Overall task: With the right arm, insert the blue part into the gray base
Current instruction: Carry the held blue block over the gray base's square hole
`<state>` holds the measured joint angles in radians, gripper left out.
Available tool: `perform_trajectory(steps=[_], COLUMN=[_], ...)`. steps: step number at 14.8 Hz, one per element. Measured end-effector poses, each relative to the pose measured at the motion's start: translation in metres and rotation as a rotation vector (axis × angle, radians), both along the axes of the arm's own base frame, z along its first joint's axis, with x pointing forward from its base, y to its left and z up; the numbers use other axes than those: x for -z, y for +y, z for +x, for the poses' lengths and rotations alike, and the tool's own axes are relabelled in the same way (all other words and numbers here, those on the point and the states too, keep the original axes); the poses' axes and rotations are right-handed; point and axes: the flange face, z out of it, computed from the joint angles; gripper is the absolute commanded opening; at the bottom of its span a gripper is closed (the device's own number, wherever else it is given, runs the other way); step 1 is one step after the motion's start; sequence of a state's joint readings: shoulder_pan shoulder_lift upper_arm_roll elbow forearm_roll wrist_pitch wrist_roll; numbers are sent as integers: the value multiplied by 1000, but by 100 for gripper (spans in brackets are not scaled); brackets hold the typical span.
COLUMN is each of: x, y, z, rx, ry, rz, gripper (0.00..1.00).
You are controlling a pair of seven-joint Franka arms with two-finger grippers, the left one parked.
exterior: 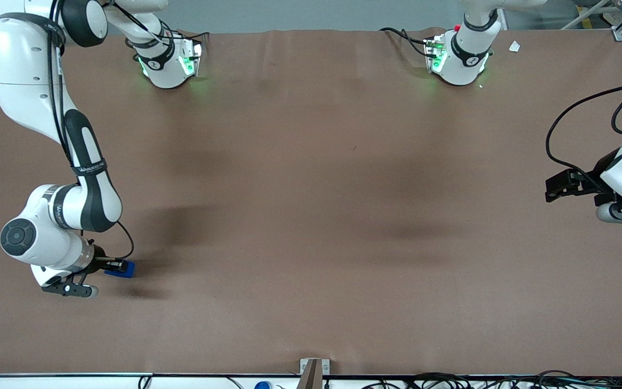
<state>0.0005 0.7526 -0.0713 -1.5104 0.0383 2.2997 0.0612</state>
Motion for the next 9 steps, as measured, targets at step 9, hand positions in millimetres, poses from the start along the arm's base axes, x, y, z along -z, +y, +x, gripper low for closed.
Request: perform_trajectory(steps=[9], x=[-130], y=[-59], z=[-6], rx=[-226], ry=[81], rz=[11], gripper=[0])
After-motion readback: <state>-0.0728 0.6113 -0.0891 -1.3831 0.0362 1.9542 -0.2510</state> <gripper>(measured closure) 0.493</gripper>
